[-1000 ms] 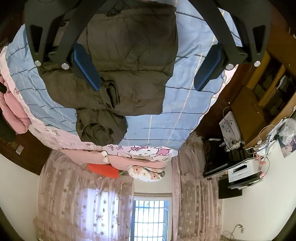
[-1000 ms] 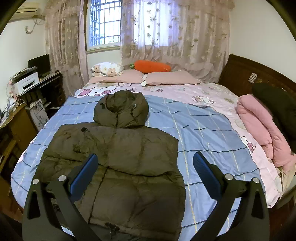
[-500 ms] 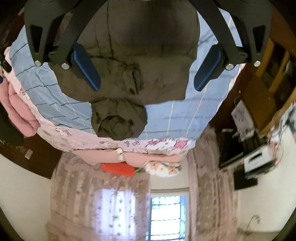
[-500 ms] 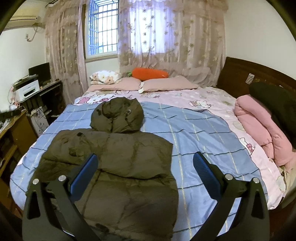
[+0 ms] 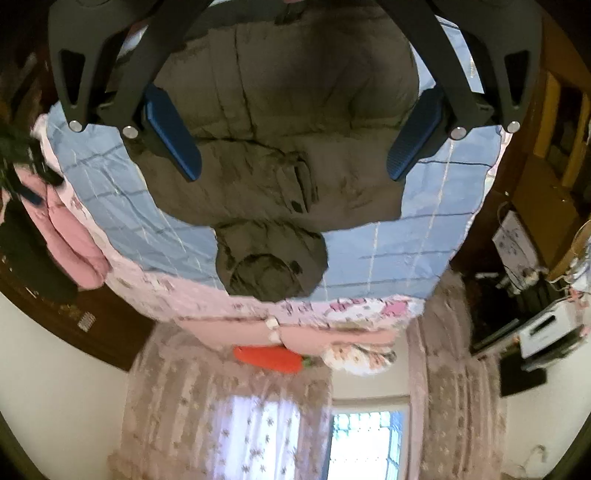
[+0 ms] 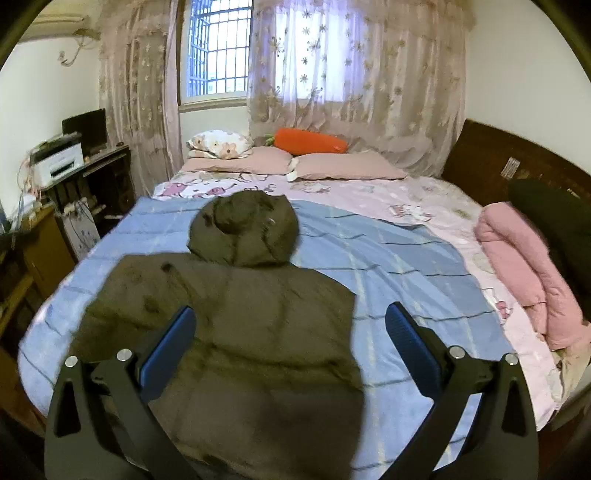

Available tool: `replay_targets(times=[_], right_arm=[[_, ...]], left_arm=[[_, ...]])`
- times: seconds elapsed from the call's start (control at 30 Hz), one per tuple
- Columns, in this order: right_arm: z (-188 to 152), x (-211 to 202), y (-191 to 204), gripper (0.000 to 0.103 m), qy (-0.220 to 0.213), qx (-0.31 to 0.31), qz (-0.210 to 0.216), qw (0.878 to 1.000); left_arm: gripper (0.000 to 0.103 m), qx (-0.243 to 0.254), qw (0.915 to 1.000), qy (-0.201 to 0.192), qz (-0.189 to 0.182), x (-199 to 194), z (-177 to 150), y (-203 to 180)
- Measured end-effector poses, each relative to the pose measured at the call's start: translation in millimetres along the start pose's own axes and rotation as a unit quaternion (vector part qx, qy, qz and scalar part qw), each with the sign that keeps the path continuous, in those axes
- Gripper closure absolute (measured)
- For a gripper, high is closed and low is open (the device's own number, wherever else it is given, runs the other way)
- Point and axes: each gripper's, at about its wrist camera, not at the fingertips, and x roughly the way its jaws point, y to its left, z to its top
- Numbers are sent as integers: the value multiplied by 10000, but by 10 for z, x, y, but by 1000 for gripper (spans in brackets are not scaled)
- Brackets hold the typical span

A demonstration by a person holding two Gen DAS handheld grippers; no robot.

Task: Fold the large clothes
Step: 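Move both grippers over the jacket hood, then grasp the hood edge with both grippers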

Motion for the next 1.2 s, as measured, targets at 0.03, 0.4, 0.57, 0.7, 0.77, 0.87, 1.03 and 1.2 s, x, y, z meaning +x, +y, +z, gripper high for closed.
replay_targets(times=[0.03,0.4,0.57,0.7,0.77,0.87,1.03,1.2], right_arm=[[175,111,77,1,180,39,119,9998],[1719,1665,288,1,1258,-251,308,9913],[1913,2651,173,1,1777,-143,72,9840],[1962,3347,47,1,2011,90,-3,9795],[1982,3646,-1,1,2106,114,13,9775],[1993,4130,-78,1,2276,175,34,9736],[1951,4800,-177,1,2429,265,-69,9697],[1926,5235,-179,13,2513,236,99,9676]], left_arm=[[2,-43,9999,129,-60,41,65,49],[2,25,9875,1567,-190,1455,1433,270],[2,-248,9804,1956,-47,2543,1828,390],[2,-161,9750,2202,251,3393,2065,335],[2,-74,9728,2293,312,3741,2146,277],[2,13,9715,2351,305,4198,2244,193],[2,285,9652,2496,724,4952,2293,173],[2,449,9628,2509,893,5491,2298,158]])
